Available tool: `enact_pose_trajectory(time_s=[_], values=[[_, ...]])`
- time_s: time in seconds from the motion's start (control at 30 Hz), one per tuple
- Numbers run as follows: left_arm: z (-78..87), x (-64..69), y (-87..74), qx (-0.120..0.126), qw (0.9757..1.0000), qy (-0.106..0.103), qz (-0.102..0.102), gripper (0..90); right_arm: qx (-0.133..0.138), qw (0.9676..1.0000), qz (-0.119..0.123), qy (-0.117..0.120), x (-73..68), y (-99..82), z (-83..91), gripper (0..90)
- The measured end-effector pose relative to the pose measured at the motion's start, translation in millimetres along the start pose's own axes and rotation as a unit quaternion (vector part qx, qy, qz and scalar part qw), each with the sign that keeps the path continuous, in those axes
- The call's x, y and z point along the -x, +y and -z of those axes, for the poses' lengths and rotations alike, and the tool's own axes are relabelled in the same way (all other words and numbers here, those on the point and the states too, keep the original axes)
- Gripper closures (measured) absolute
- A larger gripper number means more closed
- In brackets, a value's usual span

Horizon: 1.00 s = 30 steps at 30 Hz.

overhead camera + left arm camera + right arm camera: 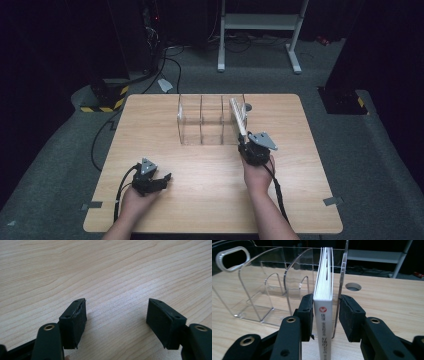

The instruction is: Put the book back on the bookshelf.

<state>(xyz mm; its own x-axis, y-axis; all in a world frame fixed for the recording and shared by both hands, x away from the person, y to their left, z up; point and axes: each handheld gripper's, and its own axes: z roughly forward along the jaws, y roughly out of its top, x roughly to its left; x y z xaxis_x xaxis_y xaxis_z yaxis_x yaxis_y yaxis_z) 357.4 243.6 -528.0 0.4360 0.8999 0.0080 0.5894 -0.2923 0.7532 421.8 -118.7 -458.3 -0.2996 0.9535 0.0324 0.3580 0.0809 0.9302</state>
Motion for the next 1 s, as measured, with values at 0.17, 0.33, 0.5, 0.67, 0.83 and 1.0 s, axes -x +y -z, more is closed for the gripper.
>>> enact_pose_trajectory(time_s=[0.17,0.33,0.5,0.67,0.83,1.0], values=[[0.0,0.3,-0.1,0.0,1.0,0.0,0.002,32.5,-0.002,0.9998,-0.005,0.017,1.3,-3.4,4.3,66.5],[0.0,0.2,-0.1,0.0,1.0,0.0,0.001,32.5,-0.005,0.9996,-0.015,0.023,1.2,-4.1,3.5,70.1],[0.0,0.0,0.0,0.0,1.0,0.0,0.0,32.6,-0.003,0.9992,-0.035,0.02,0.7,-5.1,3.6,70.5],[0.0,0.0,0.0,0.0,1.0,0.0,0.0,32.5,-0.001,0.9985,-0.053,0.013,0.7,-6.3,4.5,71.4],[0.0,0.0,0.0,0.0,1.0,0.0,0.0,32.6,0.002,0.9984,-0.055,0.01,-1.6,-7.5,4.7,71.4],[0.0,0.0,0.0,0.0,1.0,0.0,0.0,32.5,0.001,0.9979,-0.063,0.01,-2.5,-7.6,4.9,71.2]])
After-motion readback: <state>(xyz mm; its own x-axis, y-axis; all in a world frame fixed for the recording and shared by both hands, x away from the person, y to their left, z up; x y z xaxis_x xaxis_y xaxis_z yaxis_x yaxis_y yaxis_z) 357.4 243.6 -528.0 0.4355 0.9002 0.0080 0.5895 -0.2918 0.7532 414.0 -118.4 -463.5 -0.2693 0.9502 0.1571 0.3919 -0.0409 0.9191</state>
